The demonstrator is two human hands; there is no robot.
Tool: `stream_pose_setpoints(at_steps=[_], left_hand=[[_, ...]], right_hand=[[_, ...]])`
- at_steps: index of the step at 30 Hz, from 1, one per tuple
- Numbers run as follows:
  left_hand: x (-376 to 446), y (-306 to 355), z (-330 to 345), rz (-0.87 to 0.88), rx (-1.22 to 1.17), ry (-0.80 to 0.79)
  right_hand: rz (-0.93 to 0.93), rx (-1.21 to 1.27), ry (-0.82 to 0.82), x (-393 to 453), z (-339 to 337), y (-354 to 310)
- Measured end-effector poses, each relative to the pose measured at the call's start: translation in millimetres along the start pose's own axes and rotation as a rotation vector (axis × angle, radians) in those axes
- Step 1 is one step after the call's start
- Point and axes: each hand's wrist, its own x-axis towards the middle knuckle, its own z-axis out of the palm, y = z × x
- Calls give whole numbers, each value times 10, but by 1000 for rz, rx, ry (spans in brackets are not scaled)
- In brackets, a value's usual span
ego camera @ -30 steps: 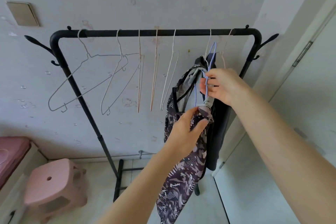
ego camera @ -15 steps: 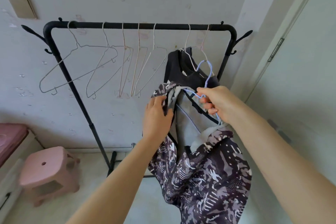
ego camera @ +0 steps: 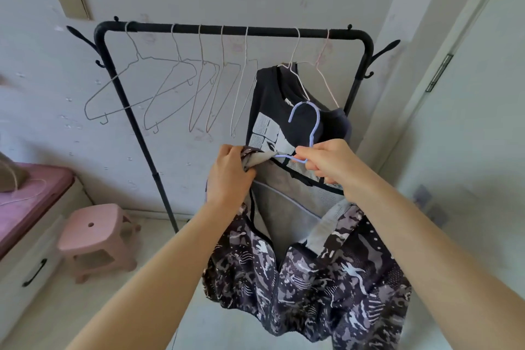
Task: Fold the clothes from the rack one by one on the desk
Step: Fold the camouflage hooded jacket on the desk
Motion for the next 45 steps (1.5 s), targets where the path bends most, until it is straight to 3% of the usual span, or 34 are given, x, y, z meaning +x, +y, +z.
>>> stream_pose_setpoints(at_steps=[6,14,19,27,32,40,45], left_hand=[[107,-232,-237,100,174,-115],[282,-482,-691,161,229,-384],[345,-639,-887,98,-25,-489],[377,-758,-1053,180,30,-418],[401,-867,-1179,132,-50,-380],[416,-856,-1199,-64,-352,-289],[463,-772,-1160,-69,-418,-222]], right_hand=[[-184,-387,32,18,-47,115],[-103,-531,-71,68,-114,185],[-55,-357,-114,89,-129,176],[-92,-328,-241,153,-177,169],[-104,-162,-340,184,-254,107],[-22,359,-276,347,182,36],[-9,648,-236,368,428,-255]])
